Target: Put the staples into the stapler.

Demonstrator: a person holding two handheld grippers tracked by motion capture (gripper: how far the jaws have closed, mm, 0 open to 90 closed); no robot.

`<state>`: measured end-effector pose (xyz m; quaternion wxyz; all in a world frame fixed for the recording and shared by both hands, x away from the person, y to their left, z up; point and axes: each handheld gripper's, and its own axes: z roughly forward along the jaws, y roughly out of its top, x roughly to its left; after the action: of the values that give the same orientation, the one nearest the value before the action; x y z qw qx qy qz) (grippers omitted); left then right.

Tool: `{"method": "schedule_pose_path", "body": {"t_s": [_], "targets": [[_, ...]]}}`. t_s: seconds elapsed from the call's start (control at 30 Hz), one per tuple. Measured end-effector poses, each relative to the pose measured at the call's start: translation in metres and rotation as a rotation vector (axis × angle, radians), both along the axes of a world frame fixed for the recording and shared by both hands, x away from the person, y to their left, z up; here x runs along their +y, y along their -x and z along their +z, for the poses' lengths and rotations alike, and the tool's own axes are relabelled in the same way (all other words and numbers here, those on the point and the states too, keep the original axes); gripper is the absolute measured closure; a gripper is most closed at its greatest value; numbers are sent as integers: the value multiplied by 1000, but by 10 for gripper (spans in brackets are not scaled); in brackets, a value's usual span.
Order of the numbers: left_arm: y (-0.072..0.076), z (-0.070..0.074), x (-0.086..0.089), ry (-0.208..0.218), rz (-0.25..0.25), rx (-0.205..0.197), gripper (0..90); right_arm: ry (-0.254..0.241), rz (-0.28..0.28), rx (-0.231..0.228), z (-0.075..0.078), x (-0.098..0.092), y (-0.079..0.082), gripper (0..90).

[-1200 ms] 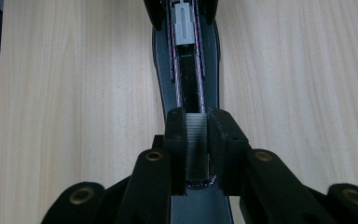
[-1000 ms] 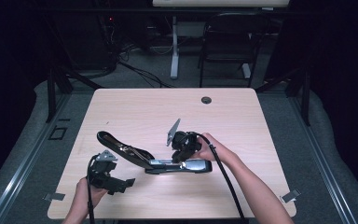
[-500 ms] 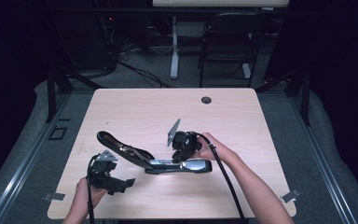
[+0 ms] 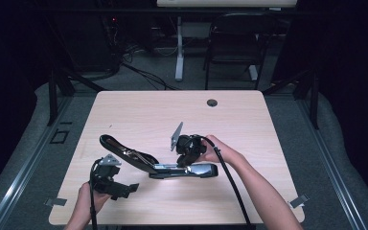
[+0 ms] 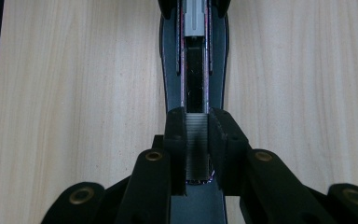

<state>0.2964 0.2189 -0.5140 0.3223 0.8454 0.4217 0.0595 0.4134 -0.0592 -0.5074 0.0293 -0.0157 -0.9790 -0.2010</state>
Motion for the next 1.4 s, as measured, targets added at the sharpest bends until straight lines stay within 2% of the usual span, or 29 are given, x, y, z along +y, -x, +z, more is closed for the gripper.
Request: {"method": "schedule_pose_path", "body": {"t_s": [0.13, 0.3, 0.43, 0.57, 0.67, 0.73, 0.87, 1.0, 1.07, 1.27, 1.4], "targets": [[0, 0, 0, 2, 2, 1, 2, -7, -6, 8, -1, 0, 0, 777], [0, 0, 0, 2, 0, -2, 2, 5, -16, 9, -1, -1, -1, 734], [0, 0, 0, 3, 3, -2, 2, -7, -32, 13, 1, -4, -2, 703], [0, 1, 0, 6, 9, -5, 2, -22, -43, 14, 3, -8, -1, 625], [0, 1, 1, 13, 16, -5, 2, -52, -60, 4, 4, -13, 1, 537], [0, 1, 1, 15, 23, -3, 2, -55, -75, 1, 5, -15, 3, 475], [0, 2, 2, 24, 41, -11, 1, -64, -137, -17, 12, -25, 10, 326], [0, 3, 3, 29, 48, -14, 1, -112, -212, -28, 18, -38, 19, 213], [0, 4, 4, 27, 48, -13, 1, -106, -240, -40, 19, -44, 23, 171], [0, 6, 4, 50, 72, -35, 1, -106, -320, -33, 14, -62, 29, 145], [-2, 7, 5, 52, 76, -37, 1, -114, -351, -41, 14, -67, 32, 127]]}}
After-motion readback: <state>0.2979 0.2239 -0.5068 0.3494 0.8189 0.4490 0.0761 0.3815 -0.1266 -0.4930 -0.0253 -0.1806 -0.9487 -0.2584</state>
